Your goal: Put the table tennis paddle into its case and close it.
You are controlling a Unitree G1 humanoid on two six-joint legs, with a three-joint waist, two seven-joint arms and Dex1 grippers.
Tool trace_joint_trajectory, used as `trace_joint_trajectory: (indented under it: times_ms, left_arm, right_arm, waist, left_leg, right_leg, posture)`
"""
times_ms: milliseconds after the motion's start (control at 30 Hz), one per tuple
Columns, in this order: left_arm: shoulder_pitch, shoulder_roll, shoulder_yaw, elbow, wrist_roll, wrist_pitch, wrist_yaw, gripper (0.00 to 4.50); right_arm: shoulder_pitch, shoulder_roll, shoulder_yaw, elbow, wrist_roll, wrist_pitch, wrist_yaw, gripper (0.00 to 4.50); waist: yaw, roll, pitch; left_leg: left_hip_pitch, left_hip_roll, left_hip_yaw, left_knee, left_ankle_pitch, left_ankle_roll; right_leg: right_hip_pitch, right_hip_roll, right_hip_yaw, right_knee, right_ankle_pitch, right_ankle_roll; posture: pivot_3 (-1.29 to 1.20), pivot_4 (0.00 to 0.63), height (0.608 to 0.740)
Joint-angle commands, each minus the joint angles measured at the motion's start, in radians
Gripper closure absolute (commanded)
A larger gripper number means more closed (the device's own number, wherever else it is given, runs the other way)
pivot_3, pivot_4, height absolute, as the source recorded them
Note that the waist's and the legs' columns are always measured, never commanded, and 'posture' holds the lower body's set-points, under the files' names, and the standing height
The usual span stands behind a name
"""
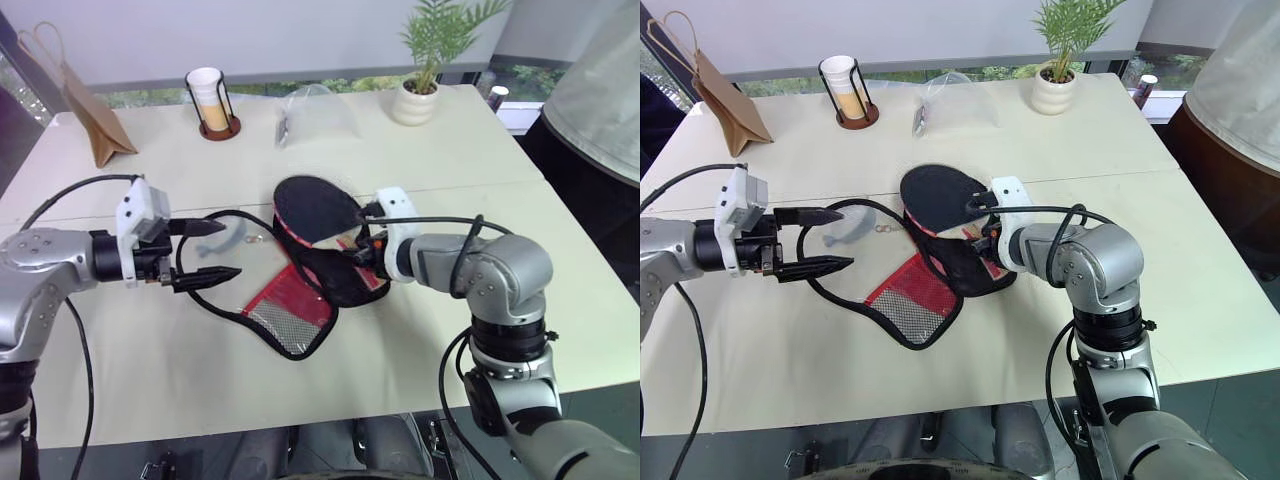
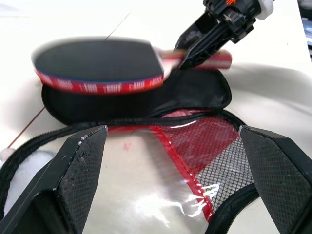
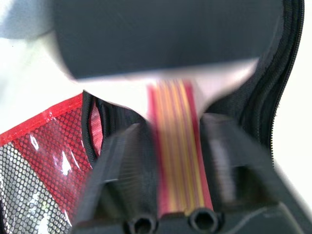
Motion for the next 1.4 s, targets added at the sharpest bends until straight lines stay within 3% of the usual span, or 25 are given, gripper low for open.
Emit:
trace_joint_trajectory:
  times_ms: [33, 67, 233, 367, 500, 800, 933, 1233, 1400]
  left_arm:
    - [0.009, 0.002, 0.047, -0.034, -0.023, 0.003, 0.013, 0.0]
    - [0.015, 0.003, 0.052, -0.034, -0.023, 0.004, 0.015, 0.0]
    - [0.032, 0.03, 0.087, -0.006, -0.017, 0.001, 0.005, 0.0]
    - [0.078, 0.109, 0.145, 0.062, 0.011, -0.027, -0.064, 0.0]
    - [0.156, 0.196, 0.2, 0.184, 0.066, -0.085, -0.158, 0.0]
    - [0.251, 0.249, 0.229, 0.509, 0.243, -0.349, -0.216, 0.0]
    - [0.264, 0.214, 0.198, 0.562, 0.281, -0.434, -0.212, 0.0]
    - [0.092, -0.099, 0.034, 0.599, 0.399, -0.741, -0.029, 0.0]
    - [0.052, -0.188, -0.04, 0.545, 0.372, -0.734, -0.047, 0.0]
  right_arm:
    - [-0.018, -0.006, 0.01, -0.002, 0.029, 0.007, -0.015, 0.21]
    - [-0.023, -0.014, 0.011, -0.004, 0.039, 0.007, -0.01, 0.04]
    - [-0.079, -0.088, -0.034, -0.053, 0.122, 0.001, 0.117, 0.04]
    - [-0.08, -0.323, -0.021, -0.099, 0.173, -0.182, 0.366, 0.04]
    - [-0.042, -0.525, 0.015, -0.048, 0.122, -0.409, 0.58, 0.04]
    - [-0.061, -0.55, 0.059, 0.048, 0.038, -0.606, 0.681, 0.04]
    - [-0.065, -0.546, 0.066, 0.055, 0.02, -0.63, 0.695, 0.04]
    - [-0.079, -0.568, 0.056, 0.073, -0.013, -0.657, 0.726, 0.04]
    - [-0.078, -0.591, 0.042, 0.061, -0.019, -0.649, 0.733, 0.04]
  waist:
    - [0.0, 0.0, 0.0]
    - [0.0, 0.0, 0.0]
    - [0.0, 0.0, 0.0]
    - [0.0, 0.0, 0.0]
    - [0.0, 0.0, 0.0]
    - [0.001, 0.0, 0.0]
    - [0.007, 0.0, 0.0]
    - [0.01, -0.002, 0.0]
    - [0.003, -0.002, 0.0]
  left_leg:
    - [0.0, 0.0, 0.0, 0.0, 0.0, 0.0]
    - [0.0, 0.0, 0.0, 0.0, 0.0, 0.0]
    - [0.0, 0.0, 0.0, 0.0, 0.0, 0.0]
    - [0.0, 0.0, 0.0, 0.0, 0.0, 0.001]
    - [0.0, 0.0, 0.001, 0.0, -0.001, 0.001]
    - [0.0, 0.002, 0.002, -0.001, -0.001, 0.001]
    - [-0.002, 0.001, 0.002, -0.001, -0.001, 0.001]
    - [-0.002, 0.0, 0.002, 0.0, -0.001, 0.001]
    - [-0.002, 0.0, 0.002, 0.0, -0.001, 0.001]
  right_leg:
    - [0.0, 0.0, 0.0, 0.0, 0.0, 0.0]
    - [0.0, 0.0, 0.0, 0.0, 0.0, 0.0]
    - [0.0, 0.0, 0.0, 0.0, 0.0, 0.0]
    - [0.001, 0.001, -0.001, -0.001, 0.0, 0.0]
    - [0.001, 0.0, -0.002, -0.002, -0.002, -0.002]
    - [0.0, -0.002, -0.001, -0.002, -0.002, -0.004]
    - [0.0, -0.004, -0.001, -0.005, -0.002, -0.004]
    - [0.001, -0.006, -0.003, -0.007, 0.001, -0.001]
    - [0.0, -0.006, -0.002, -0.006, 0.001, 0.0]
  posture:
    - [0.0, 0.15, 0.74]
    - [0.0, 0.15, 0.74]
    - [0.0, 0.15, 0.74]
    - [0.0, 0.15, 0.74]
    - [0.0, 0.15, 0.74]
    - [0.0, 0.15, 0.74]
    - [0.0, 0.15, 0.74]
    - [0.0, 0.15, 0.74]
    - [0.0, 0.15, 0.74]
